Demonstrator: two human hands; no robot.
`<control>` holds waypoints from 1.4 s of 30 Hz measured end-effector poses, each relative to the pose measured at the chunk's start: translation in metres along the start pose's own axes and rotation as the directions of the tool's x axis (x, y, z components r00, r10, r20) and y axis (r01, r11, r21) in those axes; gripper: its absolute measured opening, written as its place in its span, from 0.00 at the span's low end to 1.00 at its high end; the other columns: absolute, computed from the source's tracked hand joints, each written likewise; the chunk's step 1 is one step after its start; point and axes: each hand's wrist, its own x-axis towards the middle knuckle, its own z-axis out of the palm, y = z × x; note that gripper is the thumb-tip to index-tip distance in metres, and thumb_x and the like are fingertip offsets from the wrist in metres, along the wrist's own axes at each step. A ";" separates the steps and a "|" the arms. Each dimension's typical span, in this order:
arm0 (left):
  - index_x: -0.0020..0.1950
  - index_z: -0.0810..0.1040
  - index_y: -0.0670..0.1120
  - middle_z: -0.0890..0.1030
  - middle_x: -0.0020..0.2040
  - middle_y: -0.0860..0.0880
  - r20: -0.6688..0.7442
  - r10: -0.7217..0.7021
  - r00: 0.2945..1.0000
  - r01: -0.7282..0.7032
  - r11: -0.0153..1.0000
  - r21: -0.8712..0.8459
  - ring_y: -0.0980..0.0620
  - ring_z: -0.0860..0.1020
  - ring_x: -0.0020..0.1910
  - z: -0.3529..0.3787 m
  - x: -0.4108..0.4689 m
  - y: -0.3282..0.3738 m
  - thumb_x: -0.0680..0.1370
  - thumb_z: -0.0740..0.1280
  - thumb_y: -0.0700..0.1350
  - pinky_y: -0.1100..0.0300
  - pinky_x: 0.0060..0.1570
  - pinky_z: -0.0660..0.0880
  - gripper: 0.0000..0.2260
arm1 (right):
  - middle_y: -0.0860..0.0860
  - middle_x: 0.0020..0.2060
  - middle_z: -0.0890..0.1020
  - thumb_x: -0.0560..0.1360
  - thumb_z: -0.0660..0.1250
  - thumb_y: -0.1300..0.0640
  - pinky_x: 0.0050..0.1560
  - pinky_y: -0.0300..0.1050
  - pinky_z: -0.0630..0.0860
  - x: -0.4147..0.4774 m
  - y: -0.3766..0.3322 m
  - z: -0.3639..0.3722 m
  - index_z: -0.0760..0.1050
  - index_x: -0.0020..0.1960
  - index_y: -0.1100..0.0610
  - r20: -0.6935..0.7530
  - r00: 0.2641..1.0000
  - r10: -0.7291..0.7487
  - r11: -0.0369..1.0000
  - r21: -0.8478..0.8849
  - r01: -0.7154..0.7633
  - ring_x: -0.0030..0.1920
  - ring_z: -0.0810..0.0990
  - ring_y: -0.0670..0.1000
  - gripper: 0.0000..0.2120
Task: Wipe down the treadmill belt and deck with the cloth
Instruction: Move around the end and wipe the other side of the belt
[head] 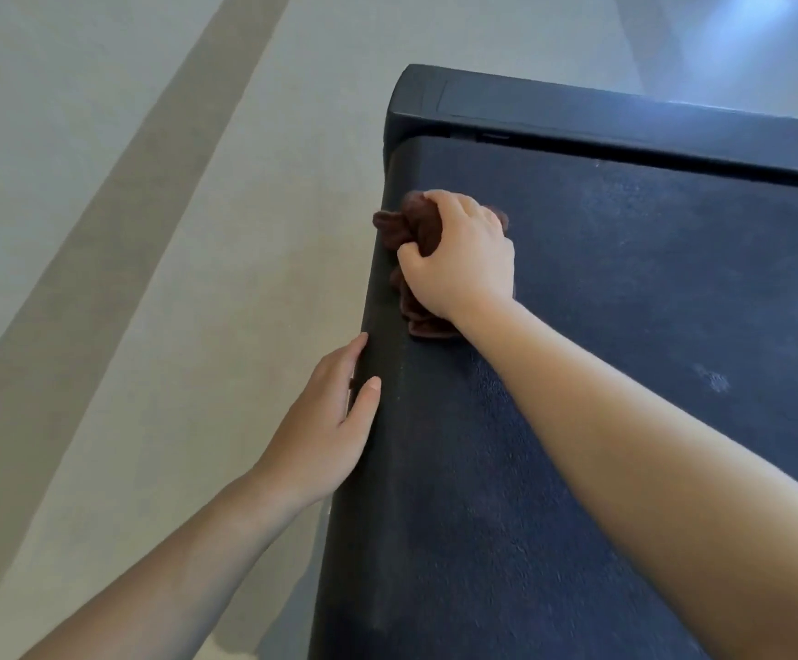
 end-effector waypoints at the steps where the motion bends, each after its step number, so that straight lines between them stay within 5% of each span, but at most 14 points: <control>1: 0.74 0.54 0.61 0.59 0.72 0.63 -0.005 0.007 1.000 -0.007 0.999 -0.031 0.64 0.65 0.66 0.002 -0.007 -0.001 0.80 0.53 0.56 0.63 0.66 0.64 0.22 | 0.48 0.66 0.72 0.73 0.63 0.48 0.62 0.53 0.65 0.000 0.000 0.000 0.67 0.69 0.50 0.002 1.000 -0.001 1.000 -0.010 0.001 0.66 0.67 0.53 0.25; 5: 0.74 0.58 0.60 0.63 0.72 0.60 0.001 -0.011 1.000 0.011 0.996 -0.088 0.62 0.67 0.65 0.002 -0.025 -0.005 0.79 0.54 0.57 0.60 0.65 0.67 0.22 | 0.49 0.66 0.72 0.72 0.64 0.49 0.61 0.55 0.65 -0.031 -0.003 -0.001 0.66 0.69 0.51 0.003 1.000 0.010 1.000 0.002 -0.010 0.65 0.67 0.54 0.26; 9: 0.71 0.65 0.53 0.70 0.69 0.54 -0.100 -0.027 0.995 0.043 0.984 0.171 0.60 0.69 0.59 -0.017 -0.021 -0.013 0.81 0.55 0.52 0.64 0.57 0.64 0.18 | 0.48 0.67 0.71 0.73 0.64 0.47 0.64 0.57 0.64 -0.102 -0.009 -0.002 0.66 0.70 0.50 0.012 1.000 -0.007 1.000 0.014 0.007 0.66 0.66 0.53 0.26; 17: 0.65 0.72 0.53 0.75 0.62 0.55 -0.068 0.017 0.998 0.003 0.957 0.291 0.57 0.73 0.56 -0.045 -0.040 -0.011 0.80 0.57 0.52 0.60 0.52 0.67 0.15 | 0.46 0.70 0.68 0.71 0.60 0.44 0.66 0.53 0.63 -0.234 -0.011 -0.023 0.65 0.71 0.49 0.067 0.997 -0.038 0.999 -0.012 0.039 0.71 0.63 0.50 0.29; 30: 0.64 0.72 0.54 0.75 0.62 0.56 -0.047 -0.022 0.999 0.045 0.812 0.582 0.58 0.74 0.57 -0.068 -0.143 -0.029 0.79 0.57 0.54 0.60 0.51 0.69 0.15 | 0.48 0.68 0.69 0.72 0.63 0.45 0.64 0.57 0.63 -0.194 -0.010 -0.020 0.65 0.70 0.50 0.064 0.996 -0.056 0.998 0.012 0.056 0.68 0.64 0.53 0.27; 36: 0.65 0.72 0.51 0.74 0.64 0.54 -0.006 0.119 0.993 -0.092 0.802 0.591 0.54 0.74 0.60 -0.037 -0.099 0.018 0.79 0.57 0.52 0.56 0.56 0.71 0.16 | 0.47 0.67 0.70 0.71 0.62 0.44 0.62 0.56 0.66 -0.265 0.013 -0.042 0.65 0.69 0.49 0.075 0.993 -0.088 0.996 -0.006 0.089 0.67 0.67 0.52 0.28; 42: 0.64 0.73 0.50 0.73 0.65 0.53 0.087 0.374 0.923 -0.350 0.727 0.591 0.51 0.71 0.63 0.026 -0.076 0.056 0.78 0.59 0.51 0.52 0.58 0.71 0.16 | 0.46 0.67 0.71 0.70 0.66 0.48 0.59 0.55 0.67 -0.269 0.080 -0.080 0.68 0.68 0.50 -0.076 0.990 0.119 0.990 -0.070 -0.124 0.67 0.65 0.50 0.27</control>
